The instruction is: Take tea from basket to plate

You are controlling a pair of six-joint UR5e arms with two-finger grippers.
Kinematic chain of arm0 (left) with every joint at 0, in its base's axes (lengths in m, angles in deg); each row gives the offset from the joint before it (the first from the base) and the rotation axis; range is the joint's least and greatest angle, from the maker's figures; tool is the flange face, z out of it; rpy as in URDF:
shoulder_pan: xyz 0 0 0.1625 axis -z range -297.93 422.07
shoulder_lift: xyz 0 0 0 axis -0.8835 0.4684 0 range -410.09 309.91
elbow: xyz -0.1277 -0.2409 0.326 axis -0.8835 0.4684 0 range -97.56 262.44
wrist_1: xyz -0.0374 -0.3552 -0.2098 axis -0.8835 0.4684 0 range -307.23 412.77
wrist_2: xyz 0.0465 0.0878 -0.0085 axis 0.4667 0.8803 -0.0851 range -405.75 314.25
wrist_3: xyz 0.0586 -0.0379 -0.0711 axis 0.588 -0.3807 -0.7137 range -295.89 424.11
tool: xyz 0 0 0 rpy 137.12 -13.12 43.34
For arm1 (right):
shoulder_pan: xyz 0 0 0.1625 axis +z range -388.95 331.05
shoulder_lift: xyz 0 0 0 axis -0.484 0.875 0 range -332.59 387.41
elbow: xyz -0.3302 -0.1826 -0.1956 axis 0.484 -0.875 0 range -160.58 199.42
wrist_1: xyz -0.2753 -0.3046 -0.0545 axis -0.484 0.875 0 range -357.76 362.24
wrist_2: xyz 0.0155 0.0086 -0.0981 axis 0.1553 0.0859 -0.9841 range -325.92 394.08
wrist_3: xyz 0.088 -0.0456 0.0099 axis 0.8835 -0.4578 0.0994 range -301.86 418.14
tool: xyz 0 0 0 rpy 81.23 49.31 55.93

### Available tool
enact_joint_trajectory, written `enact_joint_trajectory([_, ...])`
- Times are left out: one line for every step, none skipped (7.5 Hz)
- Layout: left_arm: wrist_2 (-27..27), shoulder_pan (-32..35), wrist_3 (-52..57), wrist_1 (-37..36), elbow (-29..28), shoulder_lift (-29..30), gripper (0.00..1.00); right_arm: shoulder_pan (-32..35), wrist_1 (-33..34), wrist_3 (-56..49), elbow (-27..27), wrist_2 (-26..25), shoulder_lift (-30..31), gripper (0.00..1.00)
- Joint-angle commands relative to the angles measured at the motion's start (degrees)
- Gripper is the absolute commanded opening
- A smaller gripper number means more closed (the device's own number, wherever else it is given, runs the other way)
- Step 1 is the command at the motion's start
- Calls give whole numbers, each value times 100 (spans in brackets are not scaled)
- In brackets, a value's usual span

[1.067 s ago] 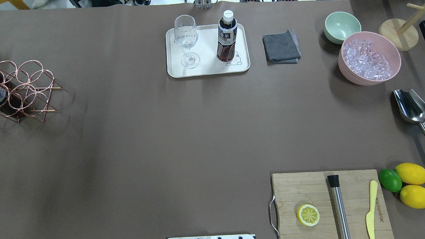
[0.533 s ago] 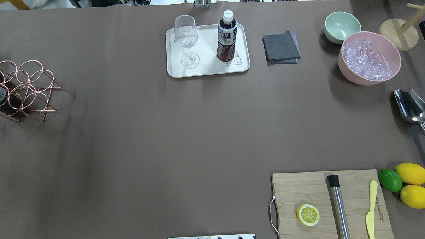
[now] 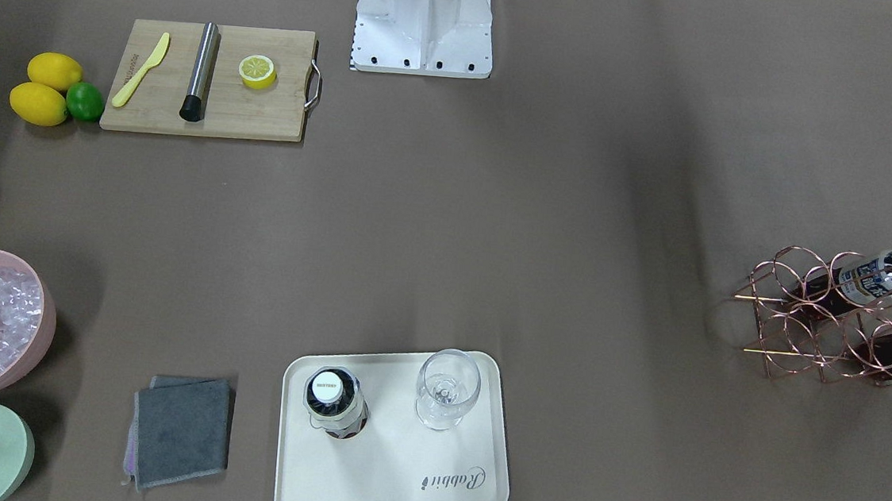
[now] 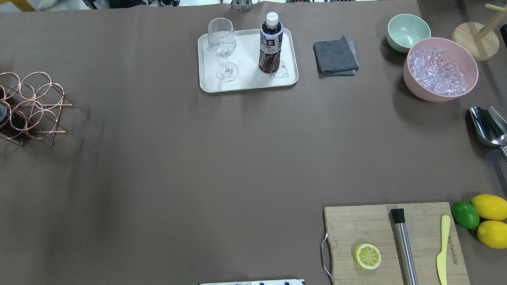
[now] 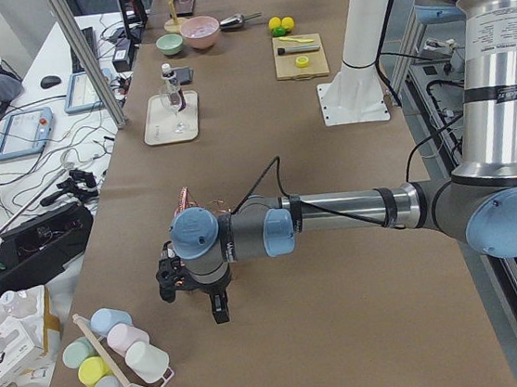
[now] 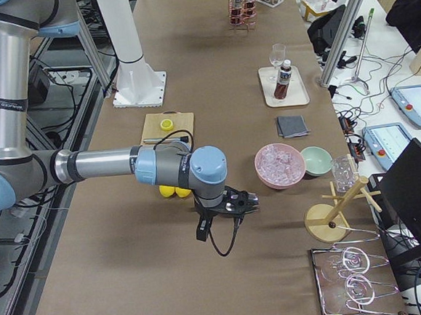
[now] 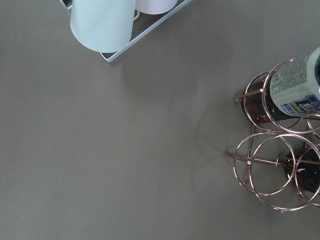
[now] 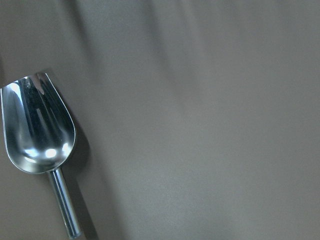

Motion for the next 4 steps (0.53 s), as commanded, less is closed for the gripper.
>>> enact_joint_trajectory([0,1,0,-6,-9,-9,98,0,-8,0,1,-5,0,100])
enact_joint_trajectory([0,1,0,12,9,-70,98,9,-8,0,1,-5,-9,100])
enact_joint_trajectory([0,1,0,12,9,-70,98,9,-8,0,1,-13,-9,100])
enact_joint_trajectory([0,1,0,12,9,-70,98,9,-8,0,1,-14,-9,100])
